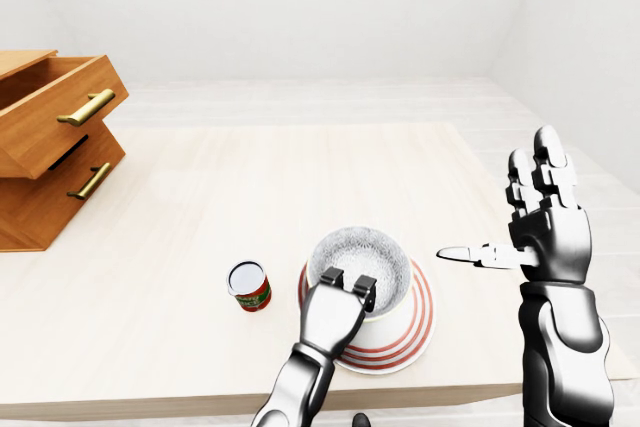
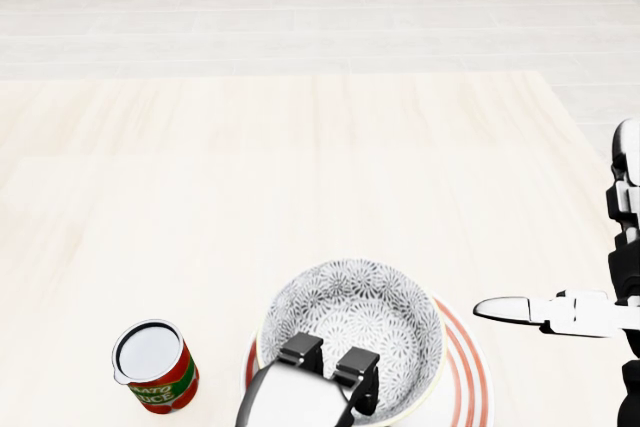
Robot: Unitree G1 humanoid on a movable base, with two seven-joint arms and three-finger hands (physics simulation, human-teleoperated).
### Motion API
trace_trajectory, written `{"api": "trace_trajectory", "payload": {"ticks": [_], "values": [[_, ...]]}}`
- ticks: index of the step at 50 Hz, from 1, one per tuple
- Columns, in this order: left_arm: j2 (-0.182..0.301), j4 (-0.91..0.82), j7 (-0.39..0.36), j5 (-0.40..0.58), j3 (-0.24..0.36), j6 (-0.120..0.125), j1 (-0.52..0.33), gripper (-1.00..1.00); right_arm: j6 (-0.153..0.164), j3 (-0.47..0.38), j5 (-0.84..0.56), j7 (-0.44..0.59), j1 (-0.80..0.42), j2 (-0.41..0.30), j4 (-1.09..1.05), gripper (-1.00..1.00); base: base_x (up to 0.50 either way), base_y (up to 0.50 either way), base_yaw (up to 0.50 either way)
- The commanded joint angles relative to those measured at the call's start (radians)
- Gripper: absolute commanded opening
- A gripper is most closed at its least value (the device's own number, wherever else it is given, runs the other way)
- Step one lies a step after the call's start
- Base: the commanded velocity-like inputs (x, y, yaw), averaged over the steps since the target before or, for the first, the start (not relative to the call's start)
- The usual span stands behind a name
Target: Put the bowl on the plate.
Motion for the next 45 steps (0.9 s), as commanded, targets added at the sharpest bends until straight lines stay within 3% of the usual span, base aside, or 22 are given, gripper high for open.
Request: {"api": "trace_trajectory", "payload": {"ticks": [1,45], "values": [[-0.005,-0.009,0.019,-0.010,0.002,-0.006,0.011,-1.00,0.000,-0.001,-0.001,0.002,-0.001,0.000,-0.001,1.00,0.00,0.00,0.00],[-0.005,0.020,0.029,-0.012,0.012,-0.012,0.010,-1.00,0.000,-0.001,0.003,-0.001,-0.005,-0.001,0.003,1.00,0.00,0.00,0.00]]}}
